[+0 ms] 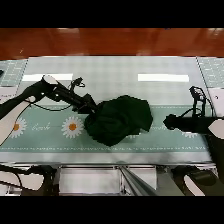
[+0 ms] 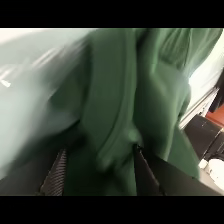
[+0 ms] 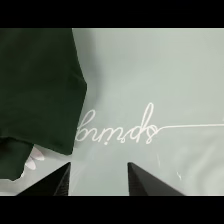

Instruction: Fold the shirts.

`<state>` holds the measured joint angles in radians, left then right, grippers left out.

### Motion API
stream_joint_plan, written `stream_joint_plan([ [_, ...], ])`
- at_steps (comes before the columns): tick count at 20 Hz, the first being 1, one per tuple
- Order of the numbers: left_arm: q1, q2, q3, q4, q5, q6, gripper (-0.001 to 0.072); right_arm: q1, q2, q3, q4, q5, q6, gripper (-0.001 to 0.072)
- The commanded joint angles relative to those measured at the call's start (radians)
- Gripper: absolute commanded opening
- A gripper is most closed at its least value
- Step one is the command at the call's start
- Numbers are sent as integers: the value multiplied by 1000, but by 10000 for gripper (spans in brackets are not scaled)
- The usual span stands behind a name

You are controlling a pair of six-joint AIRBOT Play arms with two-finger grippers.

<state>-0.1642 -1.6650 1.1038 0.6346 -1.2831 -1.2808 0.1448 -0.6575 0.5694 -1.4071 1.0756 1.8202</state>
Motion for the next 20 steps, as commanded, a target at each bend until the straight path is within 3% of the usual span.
stream_joint_plan([
  [1,-69,-57,68,-41,49,13,491,0,-1,-8,24,14,-1,405],
  [2,-77,-58,81,-40,42,17,285,0,-3,-26,66,16,-20,405],
  [3,-82,-58,96,-41,18,68,24,0,-11,-54,130,11,-59,405],
  [5,-75,-57,119,-40,-40,127,22,0,-47,-120,327,8,-167,405],
  [8,-57,-54,122,-40,-52,126,21,1,-113,-181,587,-84,-267,405],
  [14,-54,-53,122,-40,-53,126,22,205,-320,-183,747,-263,-296,405],
  [20,-54,-53,122,-40,-52,126,21,232,-394,-183,872,-348,-344,405],
])
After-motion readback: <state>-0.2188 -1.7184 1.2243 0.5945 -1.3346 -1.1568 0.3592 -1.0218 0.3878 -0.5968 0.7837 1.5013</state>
